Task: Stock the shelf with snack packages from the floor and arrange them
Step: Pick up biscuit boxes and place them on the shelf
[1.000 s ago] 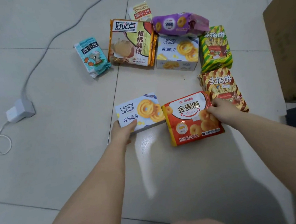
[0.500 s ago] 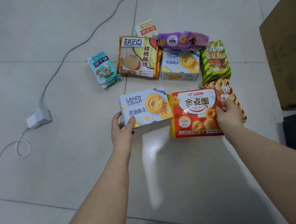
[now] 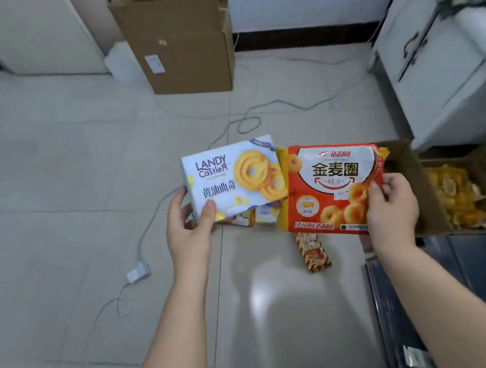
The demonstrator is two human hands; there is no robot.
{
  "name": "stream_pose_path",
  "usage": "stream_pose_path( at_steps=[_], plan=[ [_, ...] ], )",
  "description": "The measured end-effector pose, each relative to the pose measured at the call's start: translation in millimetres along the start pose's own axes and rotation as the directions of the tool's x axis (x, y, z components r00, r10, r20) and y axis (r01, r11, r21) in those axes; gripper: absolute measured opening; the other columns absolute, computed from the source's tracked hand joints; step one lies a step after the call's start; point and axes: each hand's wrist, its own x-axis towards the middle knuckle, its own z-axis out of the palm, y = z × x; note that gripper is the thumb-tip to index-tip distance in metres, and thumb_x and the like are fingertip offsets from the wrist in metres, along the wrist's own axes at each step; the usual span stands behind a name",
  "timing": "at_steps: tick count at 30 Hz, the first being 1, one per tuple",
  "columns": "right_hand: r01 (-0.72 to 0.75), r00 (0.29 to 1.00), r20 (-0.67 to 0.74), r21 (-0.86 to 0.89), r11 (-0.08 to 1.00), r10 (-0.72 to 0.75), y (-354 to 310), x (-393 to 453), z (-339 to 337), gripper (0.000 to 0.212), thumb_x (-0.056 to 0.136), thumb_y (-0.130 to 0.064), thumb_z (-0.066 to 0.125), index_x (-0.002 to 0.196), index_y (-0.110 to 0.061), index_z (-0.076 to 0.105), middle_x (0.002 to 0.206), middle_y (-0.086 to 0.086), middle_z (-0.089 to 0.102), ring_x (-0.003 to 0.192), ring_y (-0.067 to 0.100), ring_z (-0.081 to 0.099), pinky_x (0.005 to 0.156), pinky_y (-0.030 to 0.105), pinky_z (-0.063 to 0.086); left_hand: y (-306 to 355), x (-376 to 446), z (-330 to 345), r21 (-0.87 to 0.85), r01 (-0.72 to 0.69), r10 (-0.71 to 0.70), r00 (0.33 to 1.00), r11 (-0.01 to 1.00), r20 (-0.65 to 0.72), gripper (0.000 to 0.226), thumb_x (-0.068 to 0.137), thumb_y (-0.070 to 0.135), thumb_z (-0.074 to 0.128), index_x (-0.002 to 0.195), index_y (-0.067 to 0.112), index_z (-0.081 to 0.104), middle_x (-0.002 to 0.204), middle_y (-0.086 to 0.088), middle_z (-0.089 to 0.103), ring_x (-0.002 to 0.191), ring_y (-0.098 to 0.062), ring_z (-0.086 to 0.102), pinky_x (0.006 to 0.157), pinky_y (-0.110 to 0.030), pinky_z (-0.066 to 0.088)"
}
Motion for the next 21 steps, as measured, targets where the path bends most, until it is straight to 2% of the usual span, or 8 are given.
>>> stream_pose_path(
  at_steps=[2, 4, 6, 10, 13, 15, 18, 21],
  plan=[
    [0.024, 0.998, -0.067, 0.057, 0.998, -0.02, -64.2, -1.3, -29.5, 0.006, 0.096, -0.02, 0.044, 0.096, -0.018, 0.05, 0.096, -0.004, 0.059, 0.086, 0.009, 0.056, 0.069, 0.021, 0.046, 65.0, -5.6, 4.9, -0.049, -0.039, 0.04, 0.999, 0.998, 0.018, 0.043, 0.076, 0.024, 0.07, 0.112, 0.039, 0.05, 0.117, -0.007, 0.064, 0.083, -0.003, 0.067, 0.078, -0.031, 0.058],
    [0.038, 0.991, -0.13, 0.11, 0.993, -0.023, -119.4, -4.8, -56.1, 0.005, 0.096, -0.02, 0.044, 0.096, -0.018, 0.049, 0.097, -0.005, 0.059, 0.081, 0.005, 0.056, 0.067, 0.019, 0.046, 123.5, -10.9, 10.6, -0.104, -0.078, 0.082, 0.996, 0.991, 0.036, 0.04, 0.085, 0.017, 0.064, 0.117, 0.032, 0.046, 0.116, -0.008, 0.062, 0.076, 0.003, 0.066, 0.069, -0.022, 0.058],
    [0.068, 0.981, -0.19, 0.133, 0.989, -0.042, -169.6, -10.6, -84.0, 0.006, 0.096, -0.02, 0.044, 0.097, -0.017, 0.05, 0.097, -0.004, 0.059, 0.081, 0.005, 0.056, 0.064, 0.017, 0.042, 178.4, -16.0, 16.2, -0.15, -0.106, 0.116, 0.991, 0.983, 0.059, 0.039, 0.087, 0.016, 0.06, 0.122, 0.028, 0.045, 0.116, -0.007, 0.061, 0.078, -0.002, 0.067, 0.061, -0.017, 0.056],
    [0.155, 0.93, -0.351, 0.111, 0.982, -0.107, -255.8, -25.4, -148.2, 0.011, 0.095, -0.017, 0.046, 0.101, -0.012, 0.054, 0.097, -0.002, 0.057, 0.088, 0.01, 0.054, 0.063, 0.016, 0.039, 272.5, -24.4, 30.3, -0.208, -0.173, 0.211, 0.961, 0.963, 0.18, 0.042, 0.083, 0.018, 0.065, 0.118, 0.033, 0.046, 0.113, -0.004, 0.062, 0.077, -0.004, 0.067, 0.056, -0.018, 0.056],
    [0.204, 0.858, -0.491, 0.05, 0.978, -0.154, -303.2, -39.1, -197.8, 0.013, 0.094, -0.02, 0.048, 0.103, -0.014, 0.056, 0.097, -0.004, 0.056, 0.09, 0.01, 0.053, 0.073, 0.024, 0.043, 332.9, -35.7, 45.8, -0.265, -0.218, 0.302, 0.891, 0.939, 0.339, 0.056, 0.063, 0.034, 0.077, 0.112, 0.04, 0.049, 0.107, 0.002, 0.064, 0.08, -0.006, 0.068, 0.055, -0.02, 0.056],
    [0.223, 0.814, -0.559, 0.049, 0.974, -0.158, -326.4, -48.7, -232.2, 0.011, 0.094, -0.024, 0.049, 0.102, -0.018, 0.055, 0.097, -0.006, 0.057, 0.09, 0.01, 0.056, 0.075, 0.025, 0.048, 365.1, -44.8, 61.9, -0.306, -0.215, 0.336, 0.839, 0.927, 0.427, 0.067, 0.054, 0.039, 0.075, 0.115, 0.038, 0.047, 0.104, 0.006, 0.065, 0.082, -0.011, 0.067, 0.055, -0.021, 0.057],
    [0.267, 0.717, -0.664, -0.019, 0.964, -0.212, -353.0, -61.9, -284.9, 0.013, 0.093, -0.018, 0.05, 0.101, -0.012, 0.058, 0.093, -0.003, 0.057, 0.086, 0.013, 0.055, 0.059, 0.003, 0.038, 407.1, -66.7, 95.0, -0.385, -0.196, 0.388, 0.758, 0.902, 0.524, 0.073, 0.057, 0.033, 0.077, 0.121, 0.033, 0.043, 0.104, 0.003, 0.064, 0.094, -0.019, 0.064, 0.055, -0.02, 0.057],
    [0.268, 0.618, -0.75, -0.083, 0.96, -0.237, -370.9, -75.2, -336.2, 0.011, 0.093, -0.017, 0.05, 0.099, -0.012, 0.058, 0.091, -0.001, 0.058, 0.084, 0.013, 0.055, 0.053, 0.0, 0.036, 437.1, -94.8, 136.1, -0.451, -0.161, 0.432, 0.673, 0.878, 0.601, 0.058, 0.074, 0.013, 0.074, 0.12, 0.033, 0.043, 0.098, 0.003, 0.063, 0.084, -0.009, 0.067, 0.057, -0.018, 0.056]
  ],
)
